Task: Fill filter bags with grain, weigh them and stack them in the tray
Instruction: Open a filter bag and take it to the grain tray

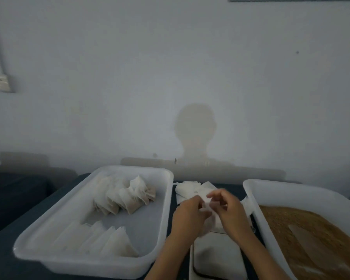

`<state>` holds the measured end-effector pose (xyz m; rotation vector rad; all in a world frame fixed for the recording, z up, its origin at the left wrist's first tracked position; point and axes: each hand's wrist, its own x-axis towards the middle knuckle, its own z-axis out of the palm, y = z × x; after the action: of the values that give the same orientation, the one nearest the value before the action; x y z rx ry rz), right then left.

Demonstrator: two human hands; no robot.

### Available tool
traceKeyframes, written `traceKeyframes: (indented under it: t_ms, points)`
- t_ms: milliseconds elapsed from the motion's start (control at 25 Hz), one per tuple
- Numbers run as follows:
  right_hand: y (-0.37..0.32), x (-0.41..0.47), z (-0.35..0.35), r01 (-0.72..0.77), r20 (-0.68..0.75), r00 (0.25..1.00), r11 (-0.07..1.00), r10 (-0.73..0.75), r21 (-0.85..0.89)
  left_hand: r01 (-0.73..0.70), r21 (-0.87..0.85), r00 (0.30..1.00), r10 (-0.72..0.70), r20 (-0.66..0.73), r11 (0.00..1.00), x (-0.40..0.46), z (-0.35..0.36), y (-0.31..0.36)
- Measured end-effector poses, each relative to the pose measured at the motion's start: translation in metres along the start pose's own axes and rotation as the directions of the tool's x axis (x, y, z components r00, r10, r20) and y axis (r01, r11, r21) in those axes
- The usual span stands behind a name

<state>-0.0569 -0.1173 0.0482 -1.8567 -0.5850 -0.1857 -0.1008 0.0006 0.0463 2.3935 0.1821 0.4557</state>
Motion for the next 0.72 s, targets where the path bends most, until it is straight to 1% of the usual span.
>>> traceKeyframes:
  t_ms: [80, 160, 280, 360, 480, 520, 600, 680, 720]
  points:
    - [-0.025, 0.009, 0.01, 0.082, 0.042, 0.996, 0.996, -0.083, 0.025, -0.026, 0.037, 0.996, 0.029, -0.082, 0.999, 0.0, -0.028, 0.0]
    - [-0.046, 0.02, 0.027, 0.13, 0.102, 0.986, 0.991, -0.132, 0.023, -0.022, 0.001, 0.993, 0.022, -0.116, 1.0, 0.0, -0.057, -0.005]
    - [-0.066, 0.027, 0.063, 0.173, 0.182, 0.966, 0.983, -0.182, 0.063, 0.074, -0.143, 0.994, -0.085, -0.072, 0.987, -0.008, -0.092, -0.028]
    - [-0.07, 0.022, 0.089, 0.197, 0.239, 0.948, 0.977, -0.21, 0.08, 0.163, -0.15, 0.985, -0.171, -0.039, 0.975, -0.018, -0.105, -0.047]
    - [-0.063, 0.008, 0.122, 0.163, 0.351, 0.92, 0.985, -0.174, 0.06, 0.267, -0.177, 0.962, -0.273, -0.009, 0.947, -0.034, -0.109, -0.073]
    - [-0.061, 0.003, 0.13, 0.161, 0.385, 0.908, 0.986, -0.163, 0.039, 0.291, -0.203, 0.955, -0.296, 0.005, 0.935, -0.039, -0.107, -0.082]
    - [-0.057, -0.007, 0.141, 0.202, 0.431, 0.887, 0.978, -0.165, -0.042, 0.328, -0.204, 0.943, -0.331, 0.021, 0.922, -0.046, -0.105, -0.098]
    - [-0.054, -0.014, 0.147, 0.272, 0.45, 0.877, 0.946, -0.168, -0.177, 0.349, -0.137, 0.936, -0.352, 0.004, 0.927, -0.048, -0.103, -0.112]
    - [-0.053, -0.016, 0.149, 0.305, 0.464, 0.871, 0.919, -0.163, -0.251, 0.347, -0.06, 0.937, -0.348, -0.009, 0.936, -0.049, -0.102, -0.119]
